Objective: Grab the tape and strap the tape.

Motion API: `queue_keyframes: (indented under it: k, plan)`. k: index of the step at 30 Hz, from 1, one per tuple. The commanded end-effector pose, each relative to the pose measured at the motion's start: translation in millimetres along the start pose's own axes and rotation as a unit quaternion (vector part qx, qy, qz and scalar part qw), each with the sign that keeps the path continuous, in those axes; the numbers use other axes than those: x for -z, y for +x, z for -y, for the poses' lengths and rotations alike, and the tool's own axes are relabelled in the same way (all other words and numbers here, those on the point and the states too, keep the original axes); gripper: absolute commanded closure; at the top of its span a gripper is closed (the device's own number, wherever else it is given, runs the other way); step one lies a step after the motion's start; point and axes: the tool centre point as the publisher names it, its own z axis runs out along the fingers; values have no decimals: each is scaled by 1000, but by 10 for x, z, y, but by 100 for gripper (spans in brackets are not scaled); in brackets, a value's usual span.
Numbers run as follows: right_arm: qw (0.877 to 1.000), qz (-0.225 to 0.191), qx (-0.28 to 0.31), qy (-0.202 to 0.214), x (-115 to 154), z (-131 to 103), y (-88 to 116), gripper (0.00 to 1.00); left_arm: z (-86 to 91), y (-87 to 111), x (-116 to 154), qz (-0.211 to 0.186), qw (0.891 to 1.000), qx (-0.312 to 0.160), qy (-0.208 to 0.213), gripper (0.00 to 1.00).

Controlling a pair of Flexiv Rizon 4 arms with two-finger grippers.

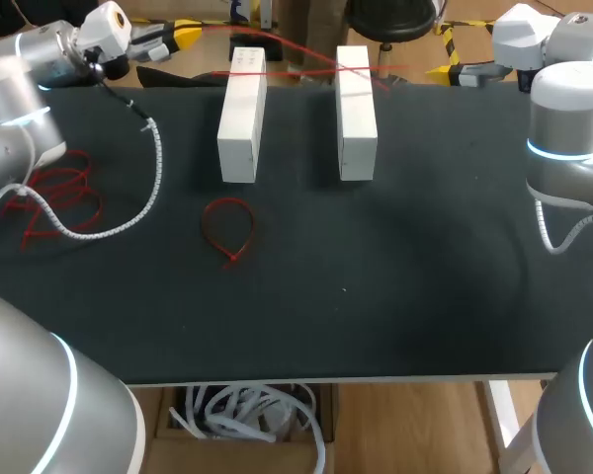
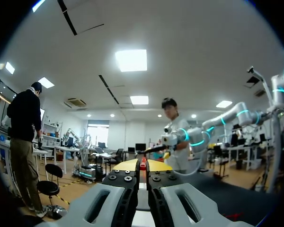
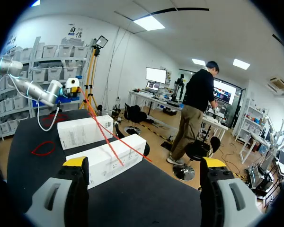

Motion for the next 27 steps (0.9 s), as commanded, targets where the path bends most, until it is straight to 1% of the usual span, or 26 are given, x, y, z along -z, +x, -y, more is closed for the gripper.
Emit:
queue_keyframes:
  k: [1,3,11,14,27]
  plan:
    - [1000,0,0,0,1,1,-3,0,78,105,-102,12,1000,1,6,100]
    - [1000,0,0,0,1,1,-3,0,118,120,-131,14,1000,5,22,100]
    - [1000,0,0,0,1,1,-3,0,268,159,-213,8,999,9,47,100]
    - [1000,0,0,0,1,1,-3,0,309,173,-227,16,999,-23,31,100]
    - [1000,0,0,0,1,1,-3,0,323,179,-232,16,999,-23,33,100]
